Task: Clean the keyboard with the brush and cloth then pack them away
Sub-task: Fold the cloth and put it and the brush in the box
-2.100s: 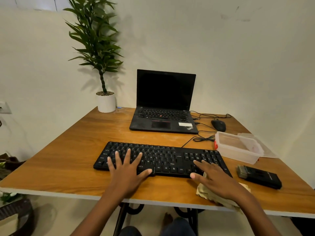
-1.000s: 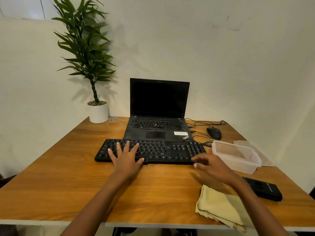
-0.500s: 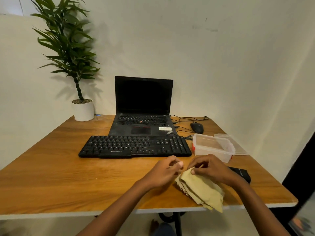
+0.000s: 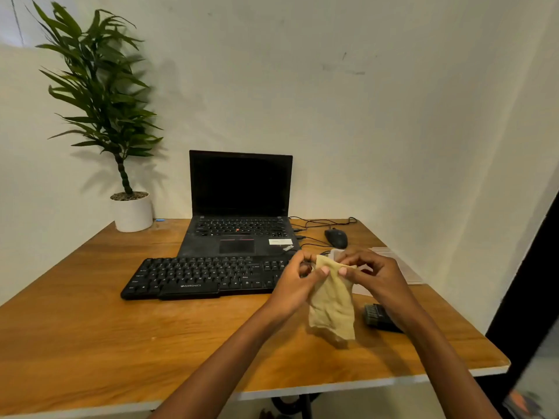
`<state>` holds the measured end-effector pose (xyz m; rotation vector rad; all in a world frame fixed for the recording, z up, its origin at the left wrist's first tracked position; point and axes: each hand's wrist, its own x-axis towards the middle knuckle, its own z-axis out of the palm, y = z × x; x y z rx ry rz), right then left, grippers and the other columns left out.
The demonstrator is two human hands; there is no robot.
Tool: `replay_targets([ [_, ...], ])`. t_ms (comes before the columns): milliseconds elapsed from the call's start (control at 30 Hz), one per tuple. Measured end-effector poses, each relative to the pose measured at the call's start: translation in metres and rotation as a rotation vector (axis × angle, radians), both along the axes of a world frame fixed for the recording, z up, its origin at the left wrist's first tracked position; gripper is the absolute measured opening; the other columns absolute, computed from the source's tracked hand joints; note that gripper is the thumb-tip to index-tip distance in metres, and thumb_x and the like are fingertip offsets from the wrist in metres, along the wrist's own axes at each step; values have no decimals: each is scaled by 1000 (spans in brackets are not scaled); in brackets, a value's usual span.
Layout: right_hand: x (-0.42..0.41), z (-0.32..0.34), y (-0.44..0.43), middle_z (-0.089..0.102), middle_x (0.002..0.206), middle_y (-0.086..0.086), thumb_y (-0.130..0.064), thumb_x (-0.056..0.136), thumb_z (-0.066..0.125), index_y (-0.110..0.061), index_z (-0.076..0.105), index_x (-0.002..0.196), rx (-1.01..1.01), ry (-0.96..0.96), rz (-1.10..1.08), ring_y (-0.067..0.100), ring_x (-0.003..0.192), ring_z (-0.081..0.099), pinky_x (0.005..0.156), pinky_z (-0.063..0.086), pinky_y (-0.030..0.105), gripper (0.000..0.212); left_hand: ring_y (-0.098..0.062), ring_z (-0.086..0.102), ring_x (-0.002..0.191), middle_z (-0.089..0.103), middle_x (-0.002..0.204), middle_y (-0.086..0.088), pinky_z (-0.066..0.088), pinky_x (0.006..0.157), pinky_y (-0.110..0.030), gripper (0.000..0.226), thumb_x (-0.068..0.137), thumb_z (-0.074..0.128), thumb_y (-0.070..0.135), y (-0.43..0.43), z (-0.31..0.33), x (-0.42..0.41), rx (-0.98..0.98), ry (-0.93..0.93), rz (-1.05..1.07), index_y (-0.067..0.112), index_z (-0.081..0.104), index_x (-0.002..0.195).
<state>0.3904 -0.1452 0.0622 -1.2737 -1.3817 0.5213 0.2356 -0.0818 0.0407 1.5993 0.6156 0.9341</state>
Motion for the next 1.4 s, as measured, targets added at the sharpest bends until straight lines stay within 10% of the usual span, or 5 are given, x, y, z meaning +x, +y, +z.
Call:
replay_targets([
  [233,6,0,-2,58,117,-5,-12,89,57,-10,62,85,-129,-113,53,4,107,53,76,50,15,7,-12,63,93,65,102,-2,54,75,-27,19,86,66,17,3,2,-5,-51,-27,-78,18,56,102],
  [600,-8,1,-3,63,92,5,-20,87,59,-10,49,88,-255,-23,26,12,80,64,58,55,23,14,-16,62,91,65,101,-11,53,74,-32,21,87,66,20,8,4,-11,-39,-32,22,9,57,103],
  [800,-10,-7,2,59,92,0,-14,83,66,-8,45,85,-73,73,-174,12,83,60,48,52,16,21,-18,61,104,57,124,-3,56,74,-26,78,72,75,36,4,-10,-4,-215,204,-149,33,27,134],
  [1167,49,-8,9,60,100,3,4,77,67,-12,46,79,-178,419,-312,23,89,61,52,56,24,26,-22,66,90,63,114,-11,59,60,-29,44,81,71,9,48,0,22,-506,11,-42,10,51,120],
  [1400,108,12,49,58,95,14,6,75,69,-10,54,77,-174,305,-473,29,85,59,58,52,33,22,-20,59,87,54,111,-9,57,54,-26,36,86,61,-3,89,31,94,-327,128,111,7,53,120],
])
